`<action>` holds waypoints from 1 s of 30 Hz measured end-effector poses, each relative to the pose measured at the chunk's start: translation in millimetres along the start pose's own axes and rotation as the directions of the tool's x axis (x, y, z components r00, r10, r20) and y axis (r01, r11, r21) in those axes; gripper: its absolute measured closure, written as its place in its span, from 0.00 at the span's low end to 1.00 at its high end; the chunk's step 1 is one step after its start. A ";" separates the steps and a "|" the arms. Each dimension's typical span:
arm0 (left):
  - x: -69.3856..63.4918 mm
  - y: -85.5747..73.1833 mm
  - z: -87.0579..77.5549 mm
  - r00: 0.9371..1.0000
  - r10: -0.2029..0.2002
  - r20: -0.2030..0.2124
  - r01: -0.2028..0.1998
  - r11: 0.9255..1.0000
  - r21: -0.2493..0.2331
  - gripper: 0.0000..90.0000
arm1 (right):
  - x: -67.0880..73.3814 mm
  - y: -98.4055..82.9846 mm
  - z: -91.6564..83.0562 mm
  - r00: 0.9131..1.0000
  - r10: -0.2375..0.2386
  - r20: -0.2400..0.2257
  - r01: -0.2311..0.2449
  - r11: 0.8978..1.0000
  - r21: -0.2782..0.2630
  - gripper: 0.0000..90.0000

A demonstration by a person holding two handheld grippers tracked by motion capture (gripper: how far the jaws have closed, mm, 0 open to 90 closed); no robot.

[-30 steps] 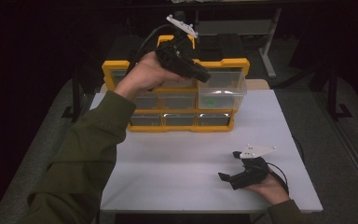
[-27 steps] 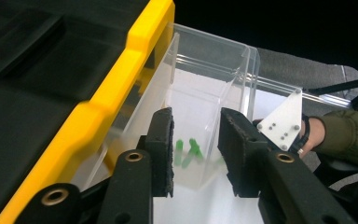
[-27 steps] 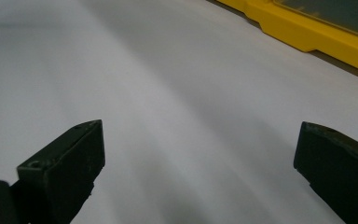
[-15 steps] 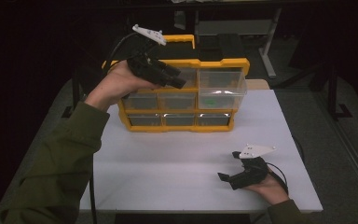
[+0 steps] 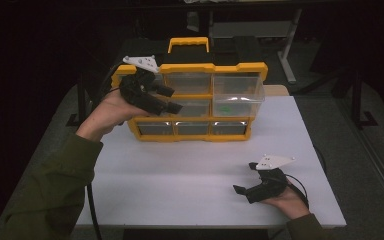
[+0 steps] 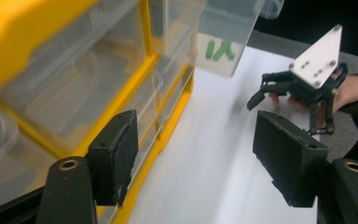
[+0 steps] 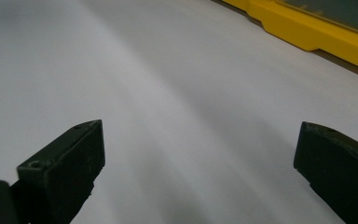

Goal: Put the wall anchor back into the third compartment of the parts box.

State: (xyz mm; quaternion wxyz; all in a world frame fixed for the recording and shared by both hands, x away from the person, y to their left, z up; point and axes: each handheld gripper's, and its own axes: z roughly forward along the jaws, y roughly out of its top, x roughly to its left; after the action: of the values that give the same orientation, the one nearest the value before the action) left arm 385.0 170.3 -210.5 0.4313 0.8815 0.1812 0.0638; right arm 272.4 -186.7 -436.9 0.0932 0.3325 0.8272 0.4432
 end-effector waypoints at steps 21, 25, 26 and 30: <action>-14.6 -100.7 21.2 0.998 -0.048 -0.032 0.048 0.999 -0.018 0.15 | 0.6 0.4 0.5 1.000 -0.003 -0.005 0.003 1.000 -0.003 0.01; -18.4 -120.7 25.7 0.997 -0.065 -0.042 0.064 0.997 -0.036 0.13 | 0.3 0.3 0.8 1.000 -0.003 -0.003 0.003 1.000 -0.002 0.01; -19.0 -125.4 26.4 0.997 -0.059 -0.044 0.058 0.998 -0.025 0.12 | 0.3 0.3 0.9 1.000 -0.003 -0.003 0.003 1.000 -0.002 0.01; -23.3 -143.4 32.7 0.997 -0.063 -0.053 0.061 0.998 -0.022 0.09 | 0.3 0.4 1.0 1.000 -0.006 -0.002 0.006 1.000 0.001 0.01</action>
State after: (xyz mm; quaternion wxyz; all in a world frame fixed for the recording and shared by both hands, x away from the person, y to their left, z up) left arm 334.3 218.1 -342.1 0.4370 0.8690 0.2193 0.0758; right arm 272.8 -185.7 -437.2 0.0936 0.3298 0.8284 0.4430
